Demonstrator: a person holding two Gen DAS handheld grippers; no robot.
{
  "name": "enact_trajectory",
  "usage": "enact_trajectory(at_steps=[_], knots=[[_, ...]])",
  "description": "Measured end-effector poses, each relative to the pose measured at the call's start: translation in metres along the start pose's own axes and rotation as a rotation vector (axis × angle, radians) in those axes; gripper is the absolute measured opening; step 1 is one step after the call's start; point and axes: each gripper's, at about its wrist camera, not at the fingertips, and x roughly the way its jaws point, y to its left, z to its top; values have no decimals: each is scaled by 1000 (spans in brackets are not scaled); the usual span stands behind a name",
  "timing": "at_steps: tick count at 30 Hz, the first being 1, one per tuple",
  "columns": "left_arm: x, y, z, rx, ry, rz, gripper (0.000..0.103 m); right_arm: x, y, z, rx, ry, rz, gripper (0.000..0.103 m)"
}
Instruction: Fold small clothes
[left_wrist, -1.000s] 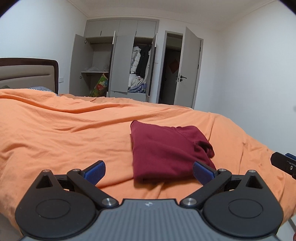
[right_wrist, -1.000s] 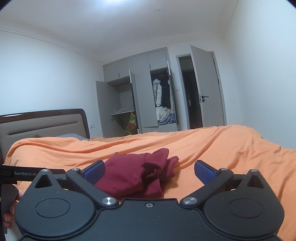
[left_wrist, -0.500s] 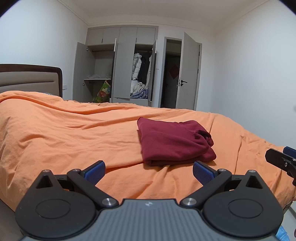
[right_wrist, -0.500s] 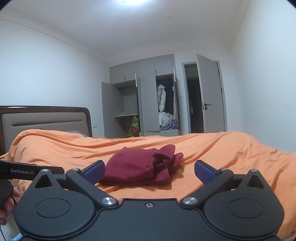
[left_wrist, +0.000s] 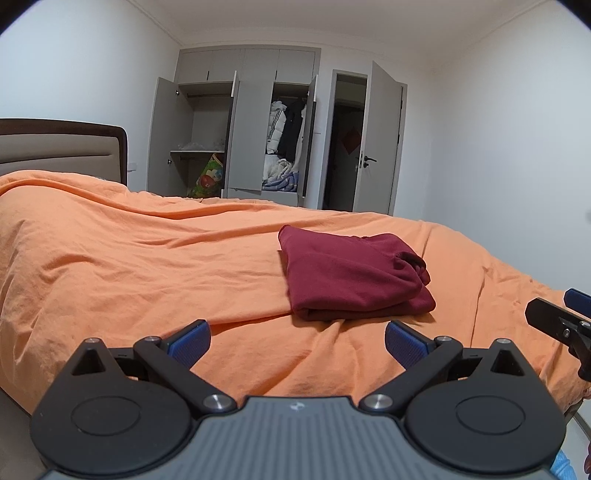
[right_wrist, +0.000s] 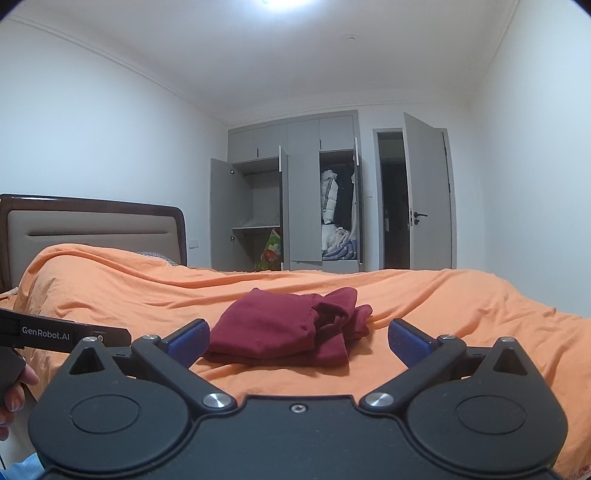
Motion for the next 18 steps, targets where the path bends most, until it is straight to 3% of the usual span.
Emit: enact_trajectory(at_steps=[18], knots=[[1,1,-1,-3,11,1,103,4,-2,-2,6,9,0,103]])
